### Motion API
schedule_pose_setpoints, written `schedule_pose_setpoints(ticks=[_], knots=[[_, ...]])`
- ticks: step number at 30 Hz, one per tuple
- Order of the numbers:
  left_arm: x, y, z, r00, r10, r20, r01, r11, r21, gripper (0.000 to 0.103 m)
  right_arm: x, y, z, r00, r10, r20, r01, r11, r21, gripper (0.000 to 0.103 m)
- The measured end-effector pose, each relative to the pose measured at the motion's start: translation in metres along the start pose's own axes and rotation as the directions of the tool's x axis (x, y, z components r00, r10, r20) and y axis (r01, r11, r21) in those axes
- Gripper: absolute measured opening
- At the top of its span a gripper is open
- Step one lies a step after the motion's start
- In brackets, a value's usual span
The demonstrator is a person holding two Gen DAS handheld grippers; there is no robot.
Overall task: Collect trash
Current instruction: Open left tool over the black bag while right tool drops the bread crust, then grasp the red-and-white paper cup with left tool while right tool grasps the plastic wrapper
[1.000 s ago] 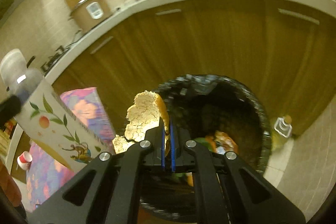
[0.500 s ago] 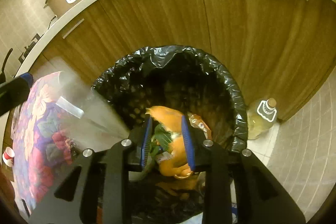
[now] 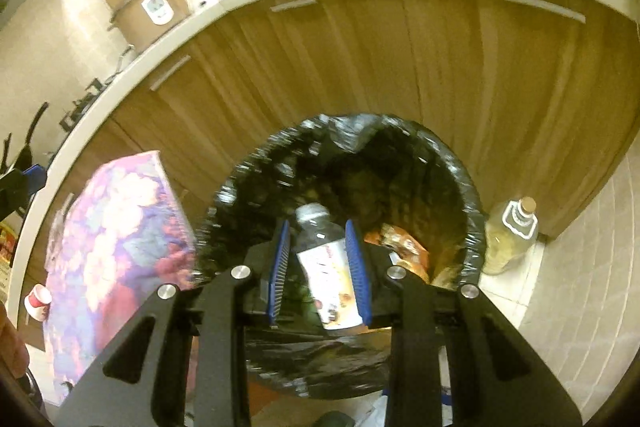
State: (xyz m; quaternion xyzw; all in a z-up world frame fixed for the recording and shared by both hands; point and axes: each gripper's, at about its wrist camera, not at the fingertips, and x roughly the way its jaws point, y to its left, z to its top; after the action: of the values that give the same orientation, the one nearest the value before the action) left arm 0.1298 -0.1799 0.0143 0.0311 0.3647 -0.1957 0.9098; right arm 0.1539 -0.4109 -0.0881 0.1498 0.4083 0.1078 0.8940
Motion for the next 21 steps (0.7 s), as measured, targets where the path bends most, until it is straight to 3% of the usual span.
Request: schedule_pose_setpoints(ticks=[5, 8, 13, 21], knots=[[-0.074, 0.033, -0.016, 0.994, 0.048, 0.100, -0.046, 0.999, -0.024, 0.071, -0.025, 0.049, 0.003, 0.998, 0.041, 0.054, -0.036, 0.996, -0.082, 0.026], [-0.120, 0.056, -0.028, 0.981, 0.101, 0.168, -0.092, 0.994, -0.057, 0.074, -0.034, 0.081, 0.004, 0.994, 0.083, 0.065, -0.074, 0.989, -0.125, 0.026], [-0.189, 0.092, -0.056, 0.942, 0.209, 0.262, -0.182, 0.976, -0.121, 0.080, -0.044, 0.146, -0.002, 0.989, 0.132, 0.071, -0.112, 0.966, -0.232, 0.026], [-0.260, 0.146, -0.108, 0.879, 0.360, 0.313, -0.291, 0.924, -0.246, 0.083, -0.044, 0.239, -0.023, 0.980, 0.197, 0.039, -0.168, 0.909, -0.382, 0.026]])
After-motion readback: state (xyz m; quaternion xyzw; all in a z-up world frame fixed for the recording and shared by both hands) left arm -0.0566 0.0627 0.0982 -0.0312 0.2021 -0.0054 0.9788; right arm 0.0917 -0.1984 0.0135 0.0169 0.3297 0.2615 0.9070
